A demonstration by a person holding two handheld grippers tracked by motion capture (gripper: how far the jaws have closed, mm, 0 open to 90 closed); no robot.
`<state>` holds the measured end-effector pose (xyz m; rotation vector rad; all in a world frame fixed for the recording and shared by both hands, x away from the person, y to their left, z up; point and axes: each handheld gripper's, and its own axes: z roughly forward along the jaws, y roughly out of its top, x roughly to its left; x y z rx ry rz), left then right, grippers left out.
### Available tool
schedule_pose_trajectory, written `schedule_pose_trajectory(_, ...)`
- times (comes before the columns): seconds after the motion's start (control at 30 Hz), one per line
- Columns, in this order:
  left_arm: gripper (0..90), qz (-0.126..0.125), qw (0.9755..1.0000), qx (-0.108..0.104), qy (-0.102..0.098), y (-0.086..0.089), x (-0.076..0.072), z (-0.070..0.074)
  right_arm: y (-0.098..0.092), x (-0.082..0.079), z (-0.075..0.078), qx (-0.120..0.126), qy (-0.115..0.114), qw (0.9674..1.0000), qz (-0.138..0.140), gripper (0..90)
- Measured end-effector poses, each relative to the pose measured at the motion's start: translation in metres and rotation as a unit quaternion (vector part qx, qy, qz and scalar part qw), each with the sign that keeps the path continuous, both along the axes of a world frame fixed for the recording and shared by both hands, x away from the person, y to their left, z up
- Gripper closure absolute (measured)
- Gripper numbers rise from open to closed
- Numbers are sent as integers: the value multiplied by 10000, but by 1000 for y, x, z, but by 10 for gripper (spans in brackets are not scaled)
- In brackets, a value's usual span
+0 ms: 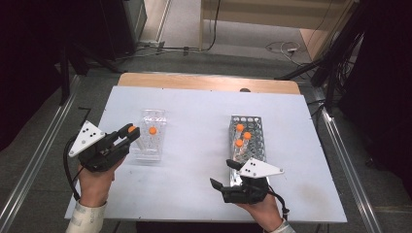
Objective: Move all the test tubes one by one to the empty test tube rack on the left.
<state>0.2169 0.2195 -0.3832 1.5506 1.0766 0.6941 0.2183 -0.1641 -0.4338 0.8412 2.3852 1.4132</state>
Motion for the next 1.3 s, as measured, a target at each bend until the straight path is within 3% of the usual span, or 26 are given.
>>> schedule_pose_trajectory(0.07,703,13,10000,-4,-9,0,3,1,-1,0,0,8,-3,10000,-20,201)
schedule_pose_trajectory(0.23,704,166,9996,216,-48,-4,15,-3,-3,0,1,25,-23,10000,-58,202)
schedule_pose_trajectory(0.57,704,286,9995,161,20,-9,42,-9,-6,0,2,53,-29,9999,-111,204)
schedule_pose_trajectory(0.97,704,385,9988,295,27,-8,47,-18,-6,-2,4,63,-86,9999,-97,205)
schedule_pose_trajectory(1.3,702,344,9982,439,208,-13,48,-37,-9,-2,6,96,-100,9998,-128,206)
